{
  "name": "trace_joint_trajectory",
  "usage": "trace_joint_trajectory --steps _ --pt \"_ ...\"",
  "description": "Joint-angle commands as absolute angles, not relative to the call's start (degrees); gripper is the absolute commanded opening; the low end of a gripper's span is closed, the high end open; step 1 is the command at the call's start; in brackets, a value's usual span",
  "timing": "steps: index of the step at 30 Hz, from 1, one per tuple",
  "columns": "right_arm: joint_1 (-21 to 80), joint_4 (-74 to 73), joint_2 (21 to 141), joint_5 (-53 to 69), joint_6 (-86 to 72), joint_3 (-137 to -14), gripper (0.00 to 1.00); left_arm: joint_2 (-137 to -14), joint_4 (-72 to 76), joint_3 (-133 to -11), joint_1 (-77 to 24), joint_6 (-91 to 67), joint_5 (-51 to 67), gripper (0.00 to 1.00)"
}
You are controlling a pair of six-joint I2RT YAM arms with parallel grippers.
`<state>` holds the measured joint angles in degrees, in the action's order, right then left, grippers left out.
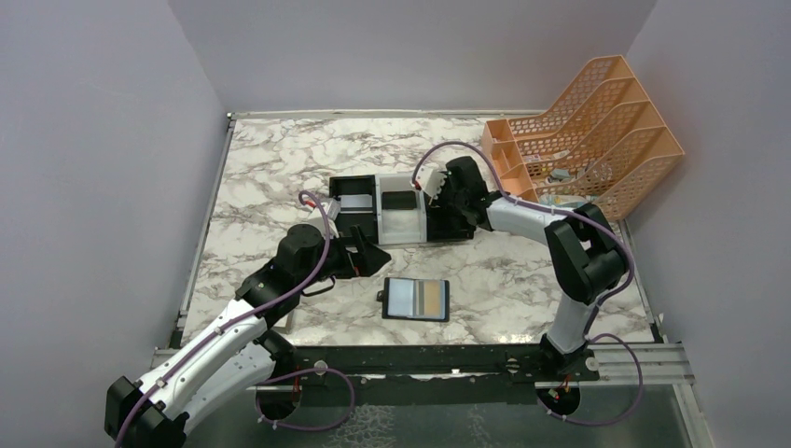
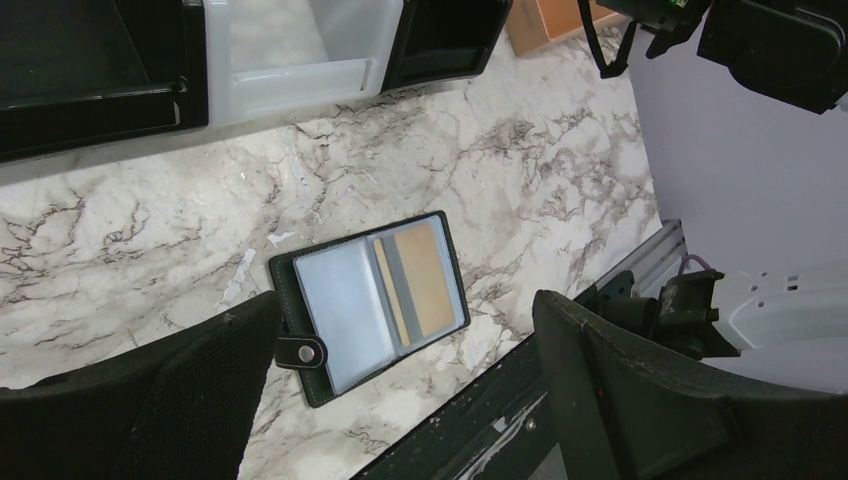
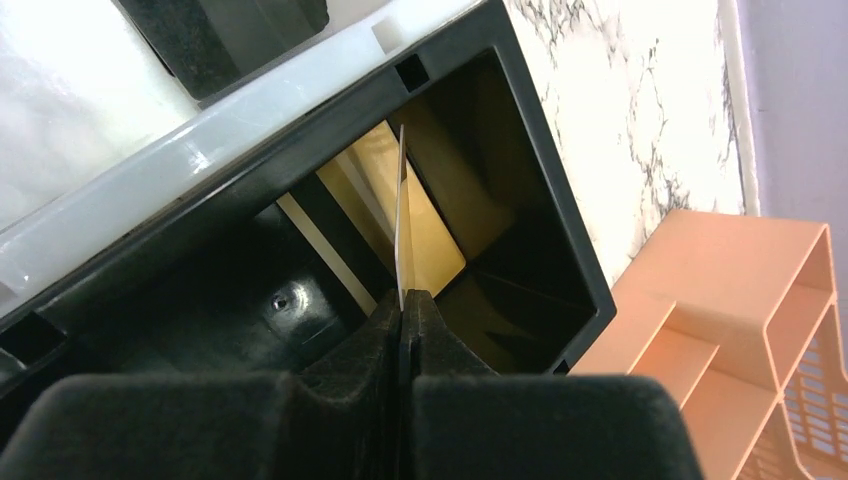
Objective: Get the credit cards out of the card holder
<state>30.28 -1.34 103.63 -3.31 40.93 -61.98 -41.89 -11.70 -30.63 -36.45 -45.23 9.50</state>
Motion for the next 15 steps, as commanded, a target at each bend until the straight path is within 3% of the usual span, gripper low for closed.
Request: trace_joint_trajectory --steps 1,15 --pt "30.32 1.57 105.22 -5.92 45.18 -62.08 0.01 -41.27 -11.32 -33.24 -36.21 -44.5 8.68 0.99" --pt "30.32 1.69 107.13 0.2 47.43 -62.0 0.02 -41.29 -11.6 -33.57 -36.21 -44.41 8.87 0.99"
